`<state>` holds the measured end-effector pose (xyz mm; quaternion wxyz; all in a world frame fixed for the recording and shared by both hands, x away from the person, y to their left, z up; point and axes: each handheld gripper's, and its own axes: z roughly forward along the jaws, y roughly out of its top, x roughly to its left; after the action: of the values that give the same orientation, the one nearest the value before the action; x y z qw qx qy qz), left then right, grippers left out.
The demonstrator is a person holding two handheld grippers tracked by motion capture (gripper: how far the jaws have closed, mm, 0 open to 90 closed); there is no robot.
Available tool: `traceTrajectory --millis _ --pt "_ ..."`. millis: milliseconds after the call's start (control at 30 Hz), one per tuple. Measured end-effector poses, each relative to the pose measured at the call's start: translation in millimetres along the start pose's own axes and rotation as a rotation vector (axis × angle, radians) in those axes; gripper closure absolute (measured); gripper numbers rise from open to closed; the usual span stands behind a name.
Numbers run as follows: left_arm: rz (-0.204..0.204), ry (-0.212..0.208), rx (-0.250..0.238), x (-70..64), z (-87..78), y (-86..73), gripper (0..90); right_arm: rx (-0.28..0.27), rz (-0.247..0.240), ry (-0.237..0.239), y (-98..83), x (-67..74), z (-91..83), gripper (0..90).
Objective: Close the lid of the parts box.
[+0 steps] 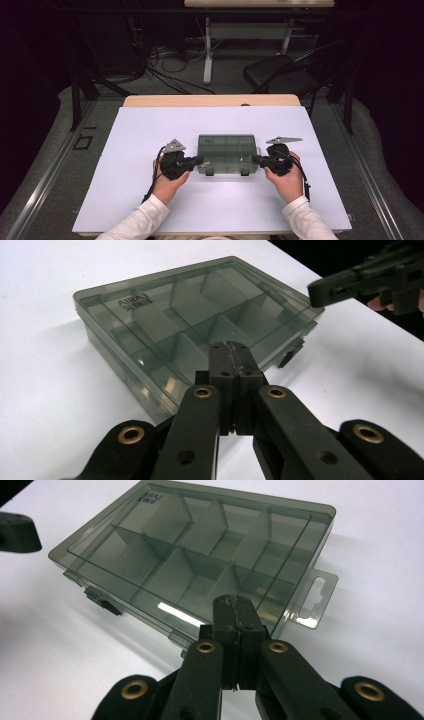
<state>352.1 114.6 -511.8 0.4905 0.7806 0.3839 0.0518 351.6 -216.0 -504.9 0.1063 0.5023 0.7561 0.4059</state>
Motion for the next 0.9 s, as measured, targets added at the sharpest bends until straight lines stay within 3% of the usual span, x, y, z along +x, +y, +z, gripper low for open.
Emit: traceTrajectory --millis 300,667,900 --pt "-0.002 0.021 0.003 4.9 4.1 -0.2 89.9 0.042 -0.018 -0.015 -4.8 0.8 6.9 90.0" --pt "0.016 0.049 0.069 6.7 21.6 -8.7 89.7 0.034 -0.016 -0.007 -5.6 -0.5 7.7 90.0" --pt "0.019 0.044 0.059 7.2 22.7 -10.1 89.7 0.035 -0.013 -0.002 -6.6 -1.6 9.4 90.0"
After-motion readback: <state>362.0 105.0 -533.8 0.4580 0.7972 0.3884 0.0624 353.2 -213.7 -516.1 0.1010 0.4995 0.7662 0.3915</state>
